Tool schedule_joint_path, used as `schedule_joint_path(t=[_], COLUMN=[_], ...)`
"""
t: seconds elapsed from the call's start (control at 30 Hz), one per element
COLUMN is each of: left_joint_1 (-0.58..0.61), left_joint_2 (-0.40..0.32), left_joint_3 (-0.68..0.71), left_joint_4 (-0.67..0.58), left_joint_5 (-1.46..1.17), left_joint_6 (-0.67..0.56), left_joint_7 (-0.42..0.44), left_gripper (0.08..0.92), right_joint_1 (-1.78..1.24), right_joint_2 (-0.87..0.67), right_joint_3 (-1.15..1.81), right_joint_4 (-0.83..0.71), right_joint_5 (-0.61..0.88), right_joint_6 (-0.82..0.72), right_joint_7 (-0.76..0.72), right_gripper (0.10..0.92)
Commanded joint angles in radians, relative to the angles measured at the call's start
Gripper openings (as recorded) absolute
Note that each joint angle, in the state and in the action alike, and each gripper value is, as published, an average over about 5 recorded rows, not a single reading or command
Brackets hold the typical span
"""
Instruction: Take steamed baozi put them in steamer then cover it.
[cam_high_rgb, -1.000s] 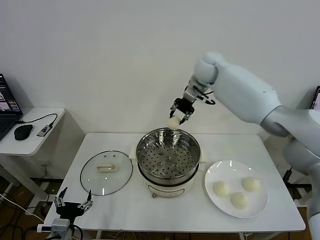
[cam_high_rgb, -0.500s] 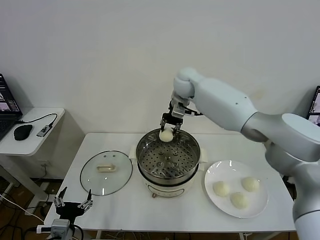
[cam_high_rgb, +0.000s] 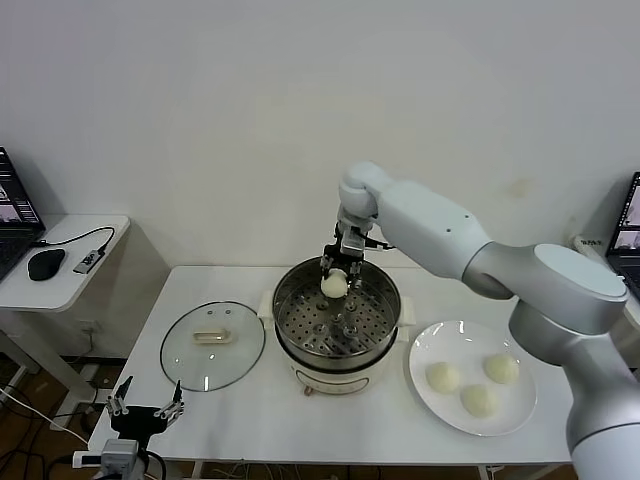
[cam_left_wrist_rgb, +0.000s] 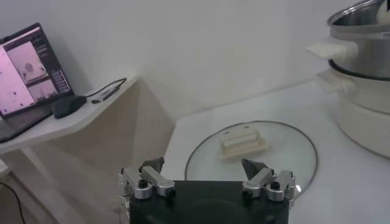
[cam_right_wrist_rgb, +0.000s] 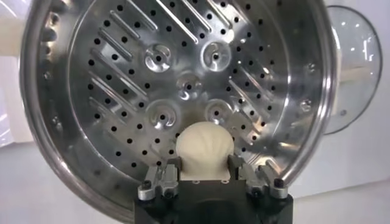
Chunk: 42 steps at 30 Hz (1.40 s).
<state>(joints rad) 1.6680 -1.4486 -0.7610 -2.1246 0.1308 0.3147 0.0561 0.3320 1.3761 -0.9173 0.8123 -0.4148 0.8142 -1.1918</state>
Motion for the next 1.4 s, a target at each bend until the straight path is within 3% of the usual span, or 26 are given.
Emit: schedule_joint_path(t=[0.03,0.2,0.4,0.5,0.63,0.8,1.03,1.2,1.4], left_joint_1=[0.000,-0.002,-0.007,-0.010,-0.014,-0.020,-0.034,-0.039,-0.040], left_joint_2=[-0.002,-0.002,-0.002,-0.004,-0.004,0.000,0.014,0.030,0.047], left_joint_3=[0.002,0.004,0.007,0.009,0.011,0.014,0.030,0.036,0.040], left_joint_4=[0.003,0.009,0.021,0.022,0.024,0.020,0.018,0.013,0.008], left_joint_5=[0.001,0.001,0.002,0.003,0.003,0.003,-0.004,-0.013,-0.019], left_joint_6=[0.000,0.000,0.000,0.001,0.002,0.007,0.020,0.030,0.036], left_joint_7=[0.001,0.001,0.003,0.004,0.007,0.015,0.024,0.030,0.036], left_gripper=[0.823,0.823,0.823,0.823,0.823,0.823,0.823,0.823,0.823], right_joint_1=[-0.028,-0.032,-0.024,-0.007,0.055,0.192,0.331,0.369,0.322], right_joint_2=[0.015,0.014,0.006,-0.016,-0.085,-0.228,-0.511,-0.664,-0.806], right_joint_3=[0.007,0.007,0.003,-0.001,-0.033,-0.079,-0.160,-0.208,-0.207], right_joint_4=[-0.035,-0.034,-0.027,0.004,0.107,0.282,0.493,0.571,0.684], right_joint_5=[-0.064,-0.068,-0.040,0.018,0.182,0.410,0.668,0.688,0.663], right_joint_6=[0.014,0.011,-0.033,-0.077,-0.181,-0.417,-0.946,-1.222,-1.431], right_joint_7=[0.039,0.055,0.083,0.062,0.019,-0.048,-0.058,-0.100,-0.156], right_gripper=[0.492,0.534,0.705,0.782,0.819,0.823,0.823,0.823,0.823])
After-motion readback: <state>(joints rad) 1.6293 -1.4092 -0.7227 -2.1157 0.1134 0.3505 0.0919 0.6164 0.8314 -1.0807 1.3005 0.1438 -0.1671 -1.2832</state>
